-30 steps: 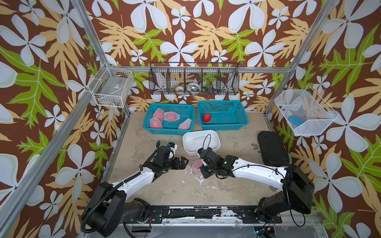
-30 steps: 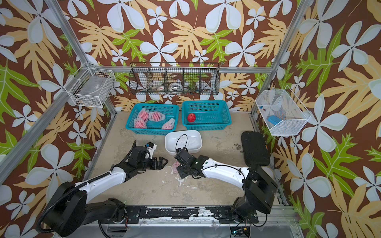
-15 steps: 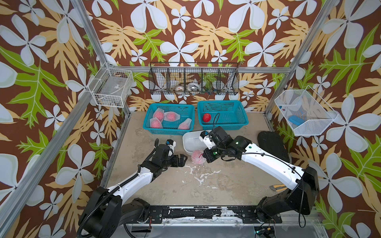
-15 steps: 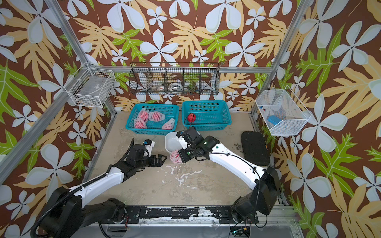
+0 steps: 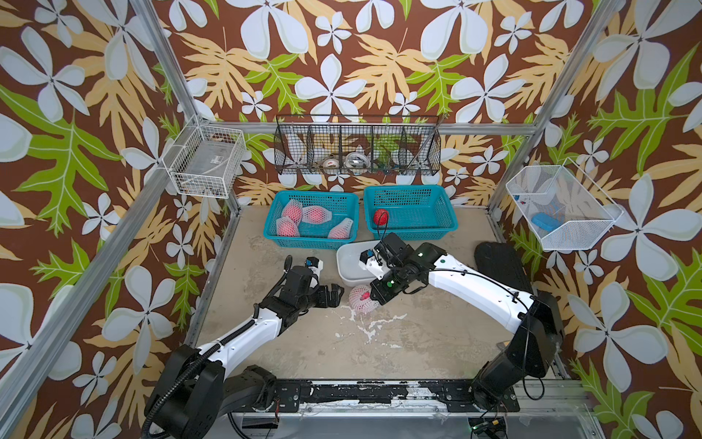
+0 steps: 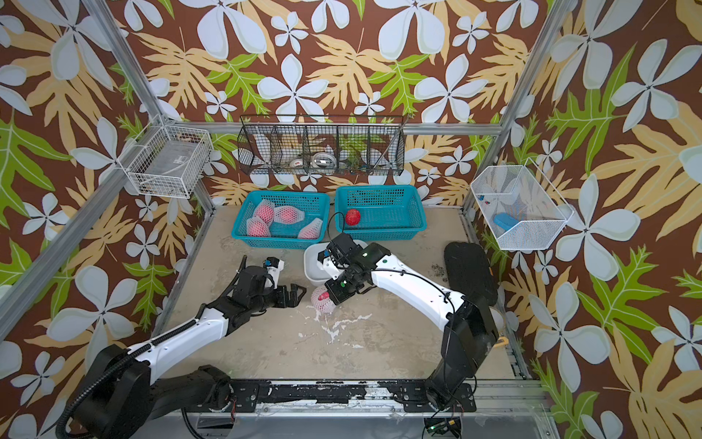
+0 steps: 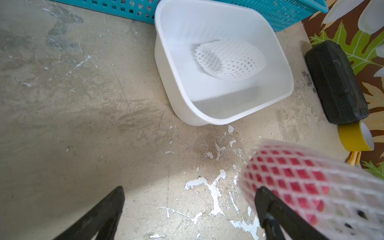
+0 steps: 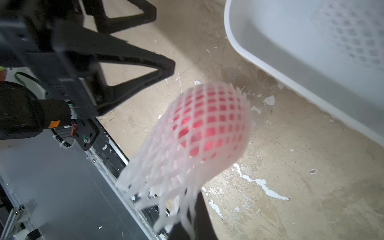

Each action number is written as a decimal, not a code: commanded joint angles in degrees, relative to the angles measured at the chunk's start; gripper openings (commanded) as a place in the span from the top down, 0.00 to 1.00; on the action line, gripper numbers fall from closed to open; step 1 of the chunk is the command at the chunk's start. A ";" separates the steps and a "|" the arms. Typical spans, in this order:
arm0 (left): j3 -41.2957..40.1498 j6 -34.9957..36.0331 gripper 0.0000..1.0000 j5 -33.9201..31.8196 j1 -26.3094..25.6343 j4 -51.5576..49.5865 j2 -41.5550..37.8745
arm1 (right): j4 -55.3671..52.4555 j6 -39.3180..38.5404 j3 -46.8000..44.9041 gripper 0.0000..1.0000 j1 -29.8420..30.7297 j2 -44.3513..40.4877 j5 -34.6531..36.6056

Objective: Remove foam nets from apples
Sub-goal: Remove the foam net from the apple.

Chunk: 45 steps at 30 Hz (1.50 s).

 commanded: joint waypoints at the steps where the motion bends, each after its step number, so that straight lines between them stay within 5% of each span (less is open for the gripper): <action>1: -0.31 -0.16 0.00 -0.24 0.12 1.28 0.45 | -2.80 -1.33 0.43 1.00 -0.05 0.84 -0.92; 10: -0.48 0.06 0.00 -0.17 0.12 1.40 0.98 | -2.10 -0.29 0.84 1.00 0.00 0.38 4.64; 12: -0.94 -0.16 0.00 -0.23 0.14 2.49 1.61 | 2.89 0.89 -4.31 1.00 0.00 0.76 3.30; 16: 0.88 -0.33 0.00 0.66 0.12 2.49 3.91 | -1.34 -0.01 3.06 1.00 0.96 1.16 3.08; 27: 0.80 -0.24 0.00 0.47 0.12 3.33 3.45 | 2.05 0.12 -0.12 1.00 0.76 2.17 3.08; 35: 1.41 0.41 0.00 0.21 0.12 2.51 3.55 | -4.18 -1.75 9.07 1.00 0.51 3.83 3.65; 45: 2.27 0.17 0.00 0.21 0.17 3.31 4.38 | 1.86 0.66 15.19 1.00 -3.10 1.41 1.99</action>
